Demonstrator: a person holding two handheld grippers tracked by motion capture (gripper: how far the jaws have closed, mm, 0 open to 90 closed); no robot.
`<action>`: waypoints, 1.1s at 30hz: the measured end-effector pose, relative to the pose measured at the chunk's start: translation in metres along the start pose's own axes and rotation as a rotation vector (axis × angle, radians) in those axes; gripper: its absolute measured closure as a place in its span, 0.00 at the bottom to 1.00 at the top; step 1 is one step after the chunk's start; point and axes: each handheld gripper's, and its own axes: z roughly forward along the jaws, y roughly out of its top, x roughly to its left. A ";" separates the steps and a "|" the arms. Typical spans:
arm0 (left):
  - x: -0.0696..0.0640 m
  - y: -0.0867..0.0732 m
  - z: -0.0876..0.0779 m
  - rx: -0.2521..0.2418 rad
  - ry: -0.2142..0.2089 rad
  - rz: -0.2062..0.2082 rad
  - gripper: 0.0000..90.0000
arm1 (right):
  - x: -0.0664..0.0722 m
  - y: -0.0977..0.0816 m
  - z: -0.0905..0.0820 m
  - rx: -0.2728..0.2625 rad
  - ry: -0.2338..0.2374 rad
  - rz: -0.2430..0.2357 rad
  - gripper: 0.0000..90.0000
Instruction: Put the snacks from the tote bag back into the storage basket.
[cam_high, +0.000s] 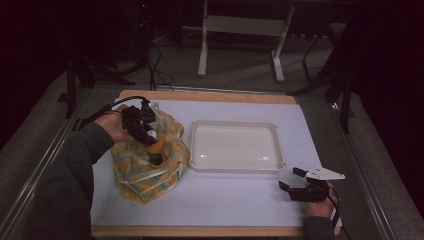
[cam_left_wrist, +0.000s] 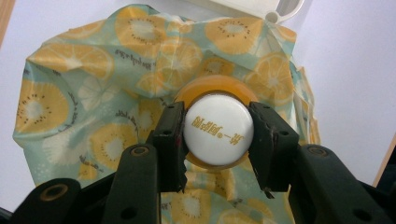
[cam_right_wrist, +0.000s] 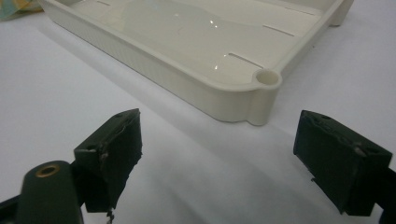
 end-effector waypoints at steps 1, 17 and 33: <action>-0.001 0.000 0.000 -0.001 0.001 0.003 0.65 | 0.000 0.000 0.000 0.000 0.000 0.000 0.17; -0.004 0.005 -0.005 0.021 0.032 0.034 0.66 | 0.000 0.000 0.000 0.000 0.002 0.001 0.17; -0.005 0.006 -0.022 -0.008 0.039 0.049 0.66 | 0.000 0.000 0.000 0.002 0.002 0.001 0.17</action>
